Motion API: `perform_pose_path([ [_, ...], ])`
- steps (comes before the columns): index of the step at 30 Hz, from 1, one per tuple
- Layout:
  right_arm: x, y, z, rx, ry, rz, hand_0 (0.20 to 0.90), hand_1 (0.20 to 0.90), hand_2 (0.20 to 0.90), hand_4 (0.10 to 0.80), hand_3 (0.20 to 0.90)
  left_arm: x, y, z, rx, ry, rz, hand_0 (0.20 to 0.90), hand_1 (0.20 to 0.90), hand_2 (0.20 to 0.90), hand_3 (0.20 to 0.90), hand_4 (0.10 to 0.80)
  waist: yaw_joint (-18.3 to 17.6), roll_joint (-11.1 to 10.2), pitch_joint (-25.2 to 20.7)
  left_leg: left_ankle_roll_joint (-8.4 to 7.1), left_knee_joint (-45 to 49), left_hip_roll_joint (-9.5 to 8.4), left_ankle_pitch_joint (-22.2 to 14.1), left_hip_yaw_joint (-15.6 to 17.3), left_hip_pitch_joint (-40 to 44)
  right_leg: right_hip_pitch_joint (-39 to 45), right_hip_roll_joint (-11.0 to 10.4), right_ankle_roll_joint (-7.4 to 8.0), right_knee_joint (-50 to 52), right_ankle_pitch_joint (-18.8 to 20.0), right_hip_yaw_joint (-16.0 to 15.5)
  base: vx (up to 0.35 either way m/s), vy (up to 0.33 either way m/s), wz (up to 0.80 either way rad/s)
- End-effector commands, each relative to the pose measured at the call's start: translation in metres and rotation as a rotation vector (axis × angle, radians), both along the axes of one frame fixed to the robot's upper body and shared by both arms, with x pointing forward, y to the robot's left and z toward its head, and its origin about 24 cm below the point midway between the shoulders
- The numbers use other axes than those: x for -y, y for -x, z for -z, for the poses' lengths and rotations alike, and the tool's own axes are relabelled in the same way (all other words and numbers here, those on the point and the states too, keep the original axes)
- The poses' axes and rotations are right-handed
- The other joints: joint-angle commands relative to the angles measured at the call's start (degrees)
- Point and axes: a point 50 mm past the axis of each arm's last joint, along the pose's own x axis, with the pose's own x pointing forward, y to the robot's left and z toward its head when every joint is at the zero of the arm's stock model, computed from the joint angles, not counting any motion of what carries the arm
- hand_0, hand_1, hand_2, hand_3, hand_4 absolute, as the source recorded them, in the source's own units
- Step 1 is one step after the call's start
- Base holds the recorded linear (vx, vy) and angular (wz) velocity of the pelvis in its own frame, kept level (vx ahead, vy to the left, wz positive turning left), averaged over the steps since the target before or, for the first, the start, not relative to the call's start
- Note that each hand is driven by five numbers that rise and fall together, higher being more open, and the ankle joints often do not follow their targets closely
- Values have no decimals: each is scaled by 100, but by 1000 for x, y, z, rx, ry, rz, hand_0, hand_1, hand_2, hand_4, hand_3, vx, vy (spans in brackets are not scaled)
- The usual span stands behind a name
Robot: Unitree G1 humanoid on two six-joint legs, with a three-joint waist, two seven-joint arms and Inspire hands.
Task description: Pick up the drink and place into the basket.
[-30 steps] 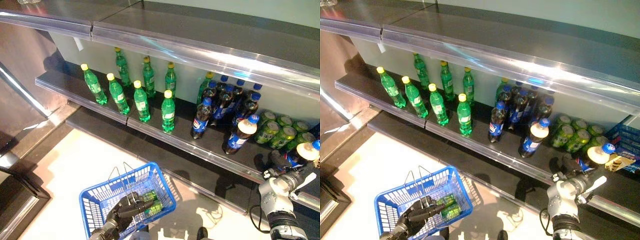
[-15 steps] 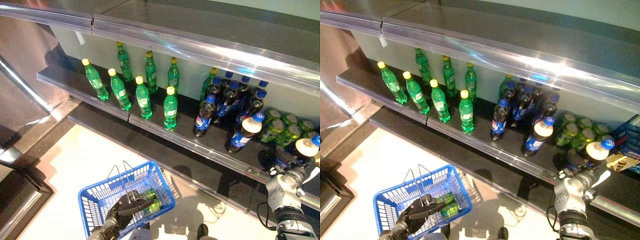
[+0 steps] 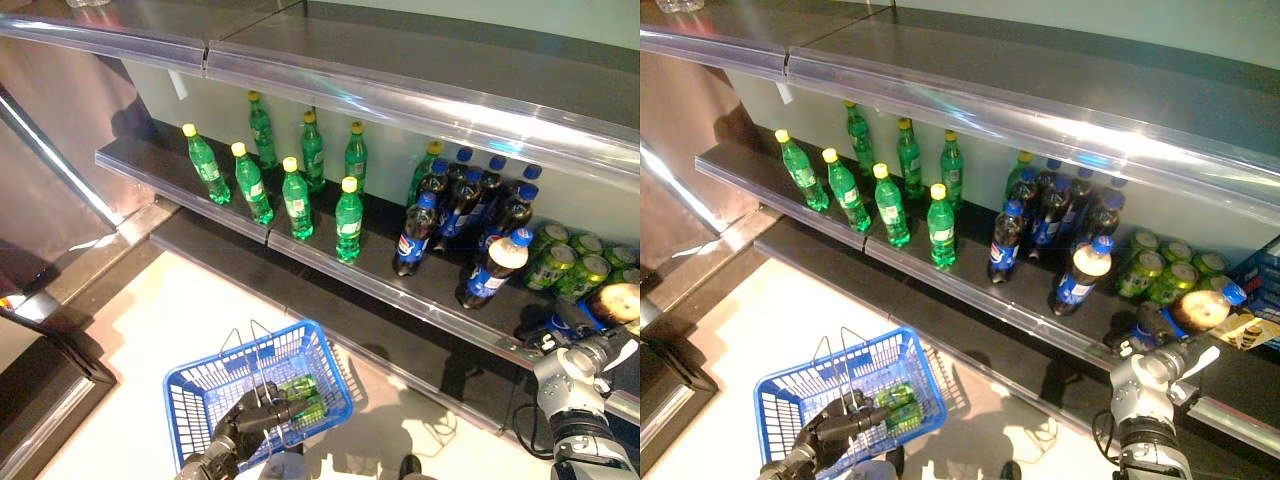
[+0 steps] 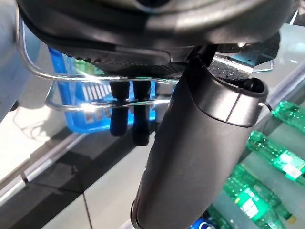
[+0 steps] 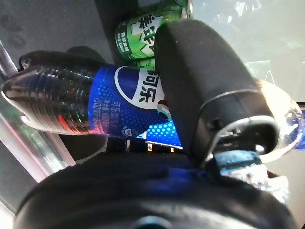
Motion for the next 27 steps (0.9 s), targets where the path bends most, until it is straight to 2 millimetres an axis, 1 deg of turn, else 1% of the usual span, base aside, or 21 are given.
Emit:
perform_pose_path([
  [1,31,2,-50,106,217,40,300,300,300,100,200,0,-36,-49,370,64,98,300,300,300,200,100,118,-56,-713,-37,944,334,-107,-297,-427,-308,-364,-19,831,-111,26,33,35,1],
  [4,32,9,-46,105,224,50,300,300,300,100,200,-2,-30,-46,359,65,97,300,300,300,200,100,123,-59,-795,-27,965,326,-143,-246,-367,-255,-360,-19,864,-162,-16,38,43,0],
  [6,31,10,-48,121,241,55,300,300,300,100,200,-4,-27,-45,355,66,91,300,300,300,200,100,123,-62,-839,-22,972,321,-161,-220,-336,-230,-357,-18,875,-183,-33,16,46,0],
  [8,30,10,-55,145,278,55,300,300,300,100,200,-6,-26,-44,354,67,85,300,300,300,200,100,114,-68,-863,-17,985,316,-172,-195,-319,-225,-354,-14,896,-197,-41,-3,51,0],
  [9,27,8,-64,175,330,47,300,300,300,100,200,-6,-25,-45,357,69,81,300,300,300,200,100,104,-66,-879,-12,1011,306,-183,-177,-315,-228,-350,-14,925,-209,-44,-21,54,0],
  [11,21,6,-76,213,389,36,300,300,300,100,200,-6,-24,-46,362,70,73,300,300,300,200,100,85,-74,-884,-1,1052,296,-200,-151,-323,-241,-347,-16,966,-226,-47,-32,46,0],
  [12,21,6,-77,215,395,35,300,300,300,100,200,-6,-24,-46,362,70,72,300,300,300,200,100,84,-76,-886,0,1059,295,-203,-149,-327,-244,-347,-16,971,-229,-47,-34,35,-1],
  [14,14,5,-87,244,444,23,300,300,300,100,200,-6,-24,-48,365,71,63,300,300,300,200,100,63,-80,-888,11,1083,287,-213,-131,-336,-258,-340,-20,1002,-245,-44,-22,22,-1],
  [15,10,5,-95,268,481,13,300,300,300,100,200,-6,-23,-48,368,73,55,300,300,300,200,100,37,-87,-889,18,1110,280,-223,-109,-346,-268,-332,-26,1021,-258,-37,-34,33,-2],
  [17,5,6,-101,292,509,-3,300,300,300,100,200,-6,-23,-49,368,75,47,300,300,300,200,100,11,-90,-894,13,1127,280,-286,-97,-319,-256,-320,-14,1043,-310,-20,-22,32,-3],
  [18,3,6,-105,307,519,-14,300,300,300,100,200,-6,-23,-49,370,76,44,300,300,300,200,100,-2,-97,-883,28,1131,276,-234,-82,-348,-289,-323,-27,1045,-262,-12,-27,35,-2],
  [19,-3,5,-112,339,551,-51,300,300,300,100,200,-6,-22,-50,374,79,38,300,300,300,200,100,-30,-106,-889,24,1135,279,-291,-62,-324,-274,-316,-14,1044,-304,7,-63,35,-2],
  [21,-13,4,-121,378,577,-114,300,300,300,100,200,-6,-22,-50,381,84,27,300,300,300,200,100,-70,-127,-897,37,1113,270,-288,-25,-315,-281,-312,-13,1017,-291,38,-47,39,-4],
  [23,-27,1,-130,436,612,-232,300,300,300,100,200,-5,-23,-53,396,91,21,300,300,300,200,100,-118,-161,-913,59,1089,254,-231,34,-345,-321,-327,-16,963,-217,74,-99,47,-14],
  [27,-55,0,-135,534,627,-459,300,300,300,100,200,0,-25,-58,439,110,22,300,300,300,200,100,-221,-214,-885,65,1160,261,-310,97,-368,-368,-338,-11,989,-249,133,-57,32,-9],
])
